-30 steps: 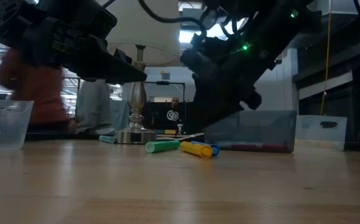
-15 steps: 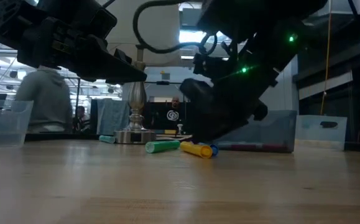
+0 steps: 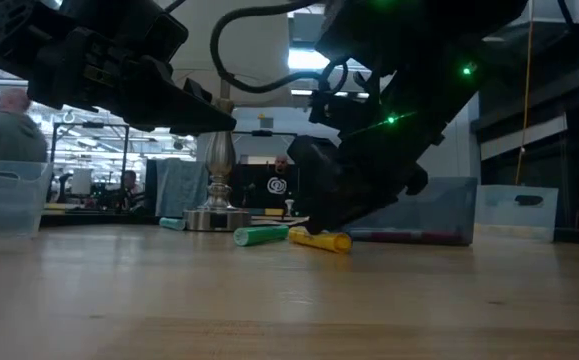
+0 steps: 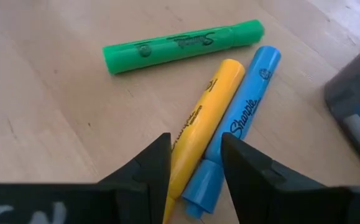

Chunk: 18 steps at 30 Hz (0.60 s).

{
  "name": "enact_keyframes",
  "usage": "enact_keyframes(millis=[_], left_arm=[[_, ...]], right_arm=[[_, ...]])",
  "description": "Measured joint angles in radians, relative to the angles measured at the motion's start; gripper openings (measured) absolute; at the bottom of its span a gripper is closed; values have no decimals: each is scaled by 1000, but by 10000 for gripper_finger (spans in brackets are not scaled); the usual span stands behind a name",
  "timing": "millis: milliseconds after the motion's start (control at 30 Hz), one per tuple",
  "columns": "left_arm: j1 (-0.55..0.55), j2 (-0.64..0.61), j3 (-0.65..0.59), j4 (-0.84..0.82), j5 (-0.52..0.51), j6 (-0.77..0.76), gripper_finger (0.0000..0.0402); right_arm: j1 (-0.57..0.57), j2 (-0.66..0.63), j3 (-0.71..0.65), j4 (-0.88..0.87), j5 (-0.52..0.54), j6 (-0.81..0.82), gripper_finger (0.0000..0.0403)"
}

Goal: Pick & Place Markers
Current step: Put the yellow highlighter pen into the right transparent bin

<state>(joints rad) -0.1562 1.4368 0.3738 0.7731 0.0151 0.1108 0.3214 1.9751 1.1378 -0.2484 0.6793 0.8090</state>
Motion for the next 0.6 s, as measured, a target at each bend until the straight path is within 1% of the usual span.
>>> enact_keyframes(millis=[67,200,233,300,367,467,600], left_arm=[[0,0,0,0,0,0,116],[0,0,0,0,0,0,116],[0,0,0,0,0,0,116],[0,0,0,0,0,0,116],[0,0,0,0,0,0,116],[0,0,0,0,0,0,116],[0,0,0,0,0,0,116]], right_arm=[[0,0,0,3,-27,-26,139],[8,0,-1,18,-39,-40,139],[11,3,-4,26,-61,-56,139],[17,8,-7,51,-71,-104,139],[19,6,-4,72,-122,-131,139],[19,4,-4,61,-158,-134,139],[20,3,-3,55,-170,-136,138]])
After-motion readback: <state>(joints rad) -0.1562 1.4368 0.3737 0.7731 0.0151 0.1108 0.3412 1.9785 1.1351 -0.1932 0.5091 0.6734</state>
